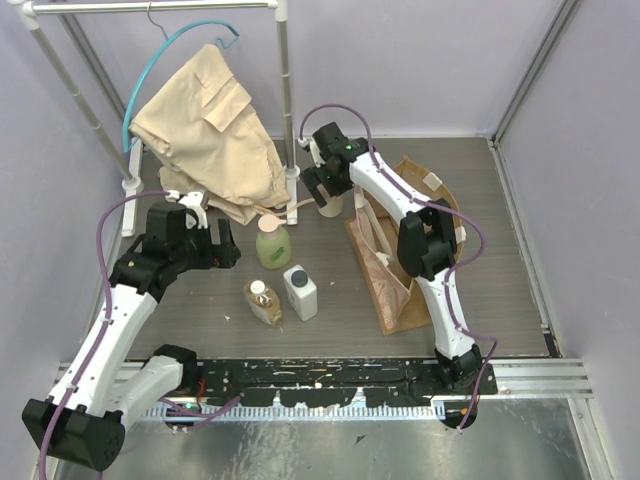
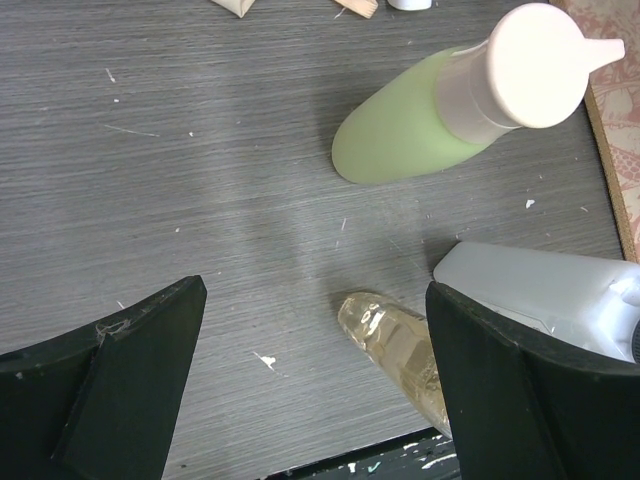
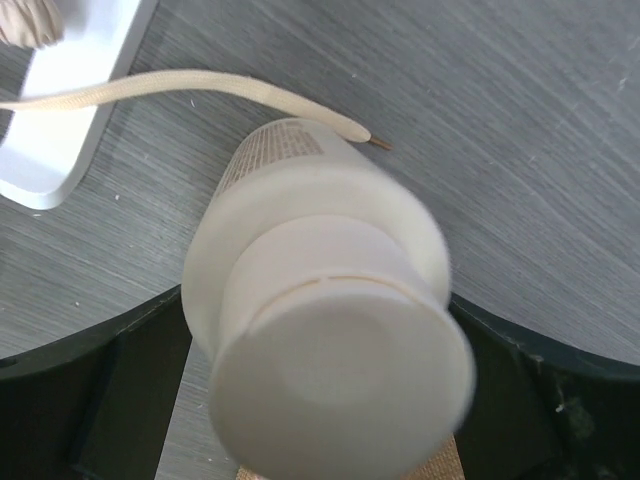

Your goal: Place the personal care products into the canvas bag

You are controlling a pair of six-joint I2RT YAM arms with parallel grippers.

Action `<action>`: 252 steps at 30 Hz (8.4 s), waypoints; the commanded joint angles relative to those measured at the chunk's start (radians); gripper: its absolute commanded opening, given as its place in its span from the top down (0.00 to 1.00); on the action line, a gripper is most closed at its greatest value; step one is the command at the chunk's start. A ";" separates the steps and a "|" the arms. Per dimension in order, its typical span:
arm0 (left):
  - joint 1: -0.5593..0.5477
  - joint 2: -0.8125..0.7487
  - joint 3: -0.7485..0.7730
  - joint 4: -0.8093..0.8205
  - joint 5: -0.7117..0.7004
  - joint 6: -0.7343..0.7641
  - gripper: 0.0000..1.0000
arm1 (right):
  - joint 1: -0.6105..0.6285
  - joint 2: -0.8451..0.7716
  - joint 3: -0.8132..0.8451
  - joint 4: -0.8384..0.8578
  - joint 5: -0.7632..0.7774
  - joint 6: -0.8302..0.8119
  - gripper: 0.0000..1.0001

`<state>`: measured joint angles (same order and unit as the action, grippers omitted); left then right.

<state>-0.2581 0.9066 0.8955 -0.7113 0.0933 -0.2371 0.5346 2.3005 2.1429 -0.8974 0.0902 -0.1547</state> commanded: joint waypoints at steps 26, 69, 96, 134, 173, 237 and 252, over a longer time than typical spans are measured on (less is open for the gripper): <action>-0.001 0.001 0.025 -0.014 0.016 -0.001 0.02 | -0.028 -0.010 0.115 0.061 -0.119 -0.016 0.00; -0.001 -0.002 0.004 -0.003 0.026 -0.009 0.02 | -0.028 -0.211 -0.199 0.283 -0.116 0.022 0.00; 0.000 0.017 0.004 0.001 0.022 -0.004 0.02 | -0.019 -0.166 -0.262 0.408 -0.111 0.018 0.00; 0.000 0.006 -0.008 0.006 0.028 -0.012 0.02 | -0.016 -0.364 -0.291 0.501 -0.035 0.034 0.99; 0.001 -0.055 -0.017 -0.009 0.041 -0.013 0.02 | -0.006 -1.186 -0.544 0.208 0.185 0.175 1.00; 0.000 -0.019 -0.028 0.026 0.014 -0.039 0.02 | -0.267 -0.871 -1.238 0.886 -0.051 0.159 0.85; 0.001 -0.025 -0.022 0.024 0.016 -0.046 0.02 | -0.266 -1.014 -1.082 0.700 -0.033 0.174 0.03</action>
<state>-0.2581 0.8989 0.8764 -0.7094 0.1143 -0.2749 0.2657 1.3888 0.9257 -0.1730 0.0425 0.0101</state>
